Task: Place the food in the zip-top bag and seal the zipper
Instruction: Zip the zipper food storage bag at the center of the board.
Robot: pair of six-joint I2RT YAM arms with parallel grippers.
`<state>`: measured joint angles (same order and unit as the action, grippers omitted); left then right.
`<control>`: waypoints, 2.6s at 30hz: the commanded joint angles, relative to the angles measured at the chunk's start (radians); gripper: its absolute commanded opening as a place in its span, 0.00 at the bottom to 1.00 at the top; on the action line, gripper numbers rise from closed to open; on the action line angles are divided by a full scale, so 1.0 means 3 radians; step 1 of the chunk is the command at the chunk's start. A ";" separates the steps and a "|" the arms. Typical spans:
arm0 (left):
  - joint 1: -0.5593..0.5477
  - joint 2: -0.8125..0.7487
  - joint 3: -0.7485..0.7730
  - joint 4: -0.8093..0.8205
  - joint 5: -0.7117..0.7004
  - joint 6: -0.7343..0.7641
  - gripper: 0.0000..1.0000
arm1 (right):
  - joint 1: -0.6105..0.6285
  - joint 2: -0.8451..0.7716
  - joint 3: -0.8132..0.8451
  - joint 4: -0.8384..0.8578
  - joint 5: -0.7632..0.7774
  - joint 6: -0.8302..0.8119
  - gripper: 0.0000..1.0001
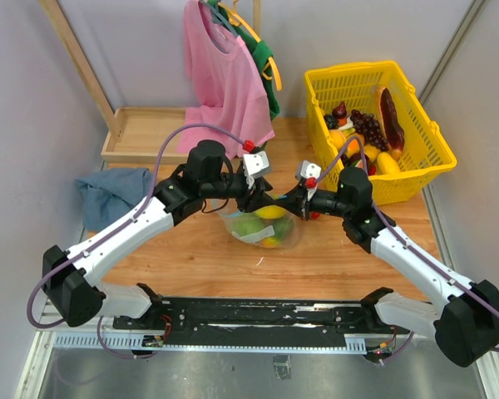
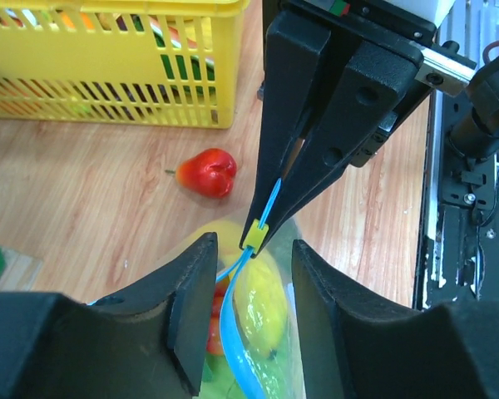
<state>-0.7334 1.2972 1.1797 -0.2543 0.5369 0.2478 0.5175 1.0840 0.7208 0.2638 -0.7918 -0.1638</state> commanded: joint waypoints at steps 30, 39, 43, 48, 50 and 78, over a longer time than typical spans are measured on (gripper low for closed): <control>0.0052 -0.0081 -0.0015 -0.0381 0.0000 0.0407 0.01 | -0.0186 -0.0255 -0.0060 -0.0036 -0.0019 -0.0064 0.01; 0.0048 0.0115 0.0147 -0.0453 0.0181 0.0386 0.00 | -0.0155 -0.0165 0.0146 -0.0178 -0.0379 -0.0215 0.22; 0.0046 0.0173 0.0236 -0.0455 0.0241 0.0395 0.00 | -0.0114 -0.0056 0.0316 -0.0322 -0.0544 -0.0350 0.28; 0.0046 0.0191 0.0241 -0.0478 0.0260 0.0416 0.00 | -0.0091 0.0022 0.0399 -0.0385 -0.0613 -0.0433 0.24; 0.0046 0.0182 0.0231 -0.0477 0.0265 0.0419 0.00 | -0.0089 0.0051 0.0440 -0.0460 -0.0617 -0.0470 0.16; 0.0046 -0.0063 0.0137 -0.0750 -0.0589 0.0290 0.03 | -0.0114 -0.0406 0.0005 -0.0156 0.0802 -0.0175 0.01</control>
<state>-0.7280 1.3186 1.2079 -0.4065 0.4358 0.3355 0.4908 0.9867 0.7376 0.1875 -0.6556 -0.2203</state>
